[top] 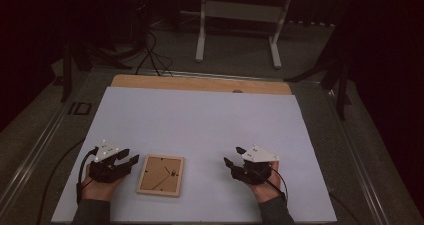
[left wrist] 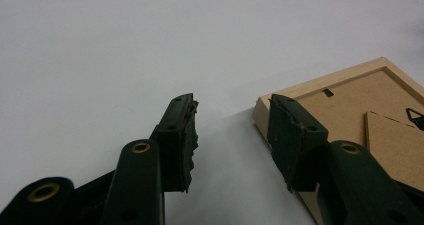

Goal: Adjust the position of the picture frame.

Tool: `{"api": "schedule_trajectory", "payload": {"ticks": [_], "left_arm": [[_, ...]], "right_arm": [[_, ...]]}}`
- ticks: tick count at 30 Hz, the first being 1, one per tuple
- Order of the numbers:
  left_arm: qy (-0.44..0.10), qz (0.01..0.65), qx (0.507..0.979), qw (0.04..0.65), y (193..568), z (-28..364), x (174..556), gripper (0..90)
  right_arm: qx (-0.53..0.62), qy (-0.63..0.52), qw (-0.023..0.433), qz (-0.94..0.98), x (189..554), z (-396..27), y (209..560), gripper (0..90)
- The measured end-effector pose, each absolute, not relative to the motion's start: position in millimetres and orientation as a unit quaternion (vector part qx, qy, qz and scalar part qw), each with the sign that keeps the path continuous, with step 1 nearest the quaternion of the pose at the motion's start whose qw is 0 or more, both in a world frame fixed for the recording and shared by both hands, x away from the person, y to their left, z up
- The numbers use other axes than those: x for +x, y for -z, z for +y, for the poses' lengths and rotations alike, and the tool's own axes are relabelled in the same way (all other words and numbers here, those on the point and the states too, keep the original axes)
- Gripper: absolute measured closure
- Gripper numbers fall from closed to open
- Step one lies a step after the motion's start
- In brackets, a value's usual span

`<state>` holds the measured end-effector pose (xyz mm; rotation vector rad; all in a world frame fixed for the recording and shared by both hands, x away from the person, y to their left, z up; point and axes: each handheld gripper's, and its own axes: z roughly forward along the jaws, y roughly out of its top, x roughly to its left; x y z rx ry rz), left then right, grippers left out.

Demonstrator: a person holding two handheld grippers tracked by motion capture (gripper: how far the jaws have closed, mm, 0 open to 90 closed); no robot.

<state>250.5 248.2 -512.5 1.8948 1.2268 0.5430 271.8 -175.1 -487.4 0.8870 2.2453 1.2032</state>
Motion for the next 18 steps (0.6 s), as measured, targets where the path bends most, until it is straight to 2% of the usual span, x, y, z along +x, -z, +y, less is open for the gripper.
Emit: {"api": "schedule_trajectory", "payload": {"ticks": [18], "left_arm": [[-0.213,0.486,0.751,0.393,513.9,247.2,247.8,54.1]], "right_arm": [[0.274,-0.445,0.196,0.830,260.3,-136.6,491.3,45.1]]}}
